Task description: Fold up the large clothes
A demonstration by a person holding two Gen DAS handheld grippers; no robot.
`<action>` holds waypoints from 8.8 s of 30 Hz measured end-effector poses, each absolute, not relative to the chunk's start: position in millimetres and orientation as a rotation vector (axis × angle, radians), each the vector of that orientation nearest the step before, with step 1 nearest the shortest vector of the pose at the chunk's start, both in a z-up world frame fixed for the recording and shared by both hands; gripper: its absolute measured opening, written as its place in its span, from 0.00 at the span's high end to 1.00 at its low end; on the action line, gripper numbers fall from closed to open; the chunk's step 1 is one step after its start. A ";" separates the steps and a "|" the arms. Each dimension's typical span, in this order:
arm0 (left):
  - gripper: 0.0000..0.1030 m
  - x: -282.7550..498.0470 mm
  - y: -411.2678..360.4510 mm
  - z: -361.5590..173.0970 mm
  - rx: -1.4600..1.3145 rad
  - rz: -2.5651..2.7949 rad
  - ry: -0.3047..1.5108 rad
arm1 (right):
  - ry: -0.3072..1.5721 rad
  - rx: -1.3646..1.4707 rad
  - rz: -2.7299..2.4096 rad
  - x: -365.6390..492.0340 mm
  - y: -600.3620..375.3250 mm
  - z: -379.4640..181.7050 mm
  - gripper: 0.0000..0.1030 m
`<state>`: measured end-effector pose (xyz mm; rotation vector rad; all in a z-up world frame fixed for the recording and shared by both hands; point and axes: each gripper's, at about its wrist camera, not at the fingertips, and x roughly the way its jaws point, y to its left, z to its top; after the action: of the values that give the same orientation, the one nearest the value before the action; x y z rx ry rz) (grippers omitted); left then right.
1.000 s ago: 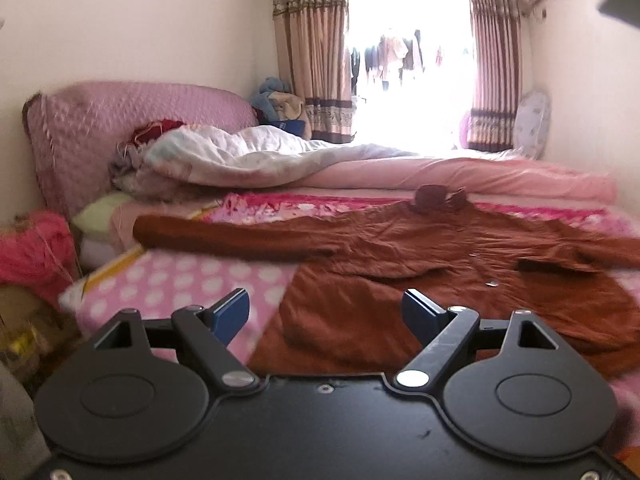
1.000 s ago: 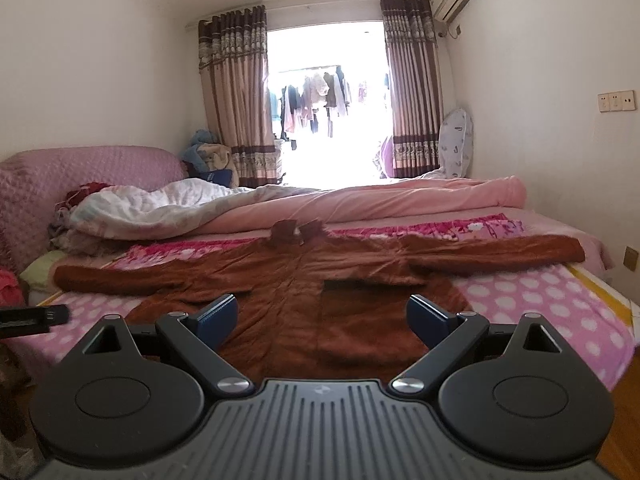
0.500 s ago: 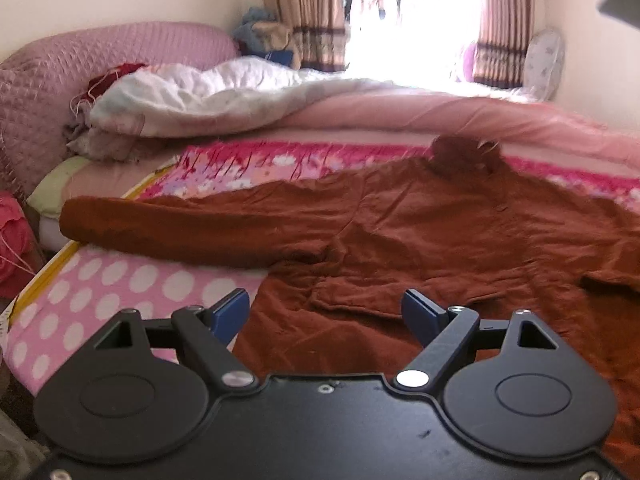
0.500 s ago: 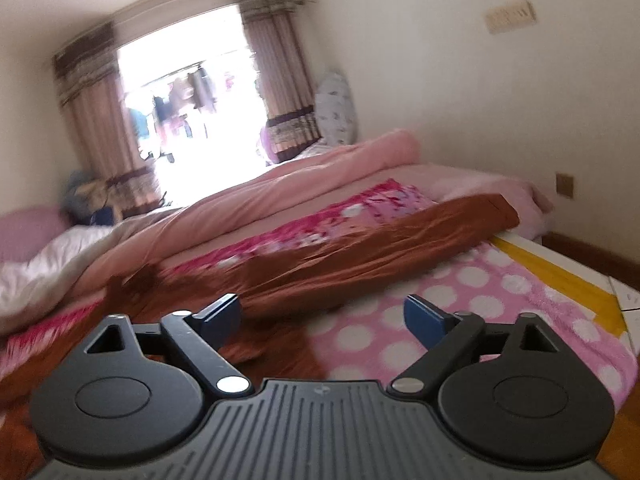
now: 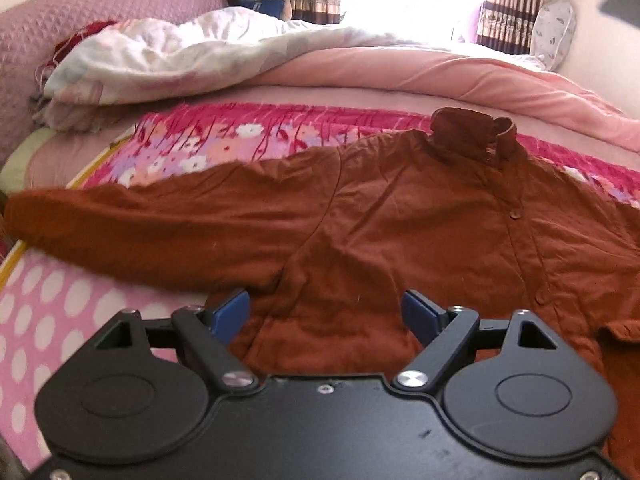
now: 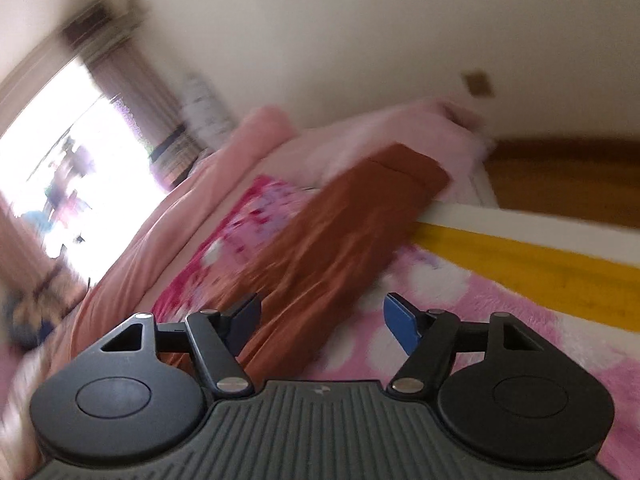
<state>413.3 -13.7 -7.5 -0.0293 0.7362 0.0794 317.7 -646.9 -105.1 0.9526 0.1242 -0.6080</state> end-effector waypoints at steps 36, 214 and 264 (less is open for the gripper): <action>0.17 482.2 30.3 -26.7 -0.124 0.114 0.923 | 0.131 0.168 0.001 449.6 -367.1 48.2 0.93; 0.26 559.1 -17.5 -49.8 -0.116 -0.431 1.028 | 0.634 0.046 -0.102 570.5 -406.7 -39.1 0.87; 0.22 495.8 352.9 -52.5 -0.502 0.445 0.866 | 0.641 0.069 0.047 423.6 -358.0 -36.8 0.64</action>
<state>495.8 352.9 -52.5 -0.5019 0.8662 0.4453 423.6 -358.0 -36.8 0.0694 0.6409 0.0471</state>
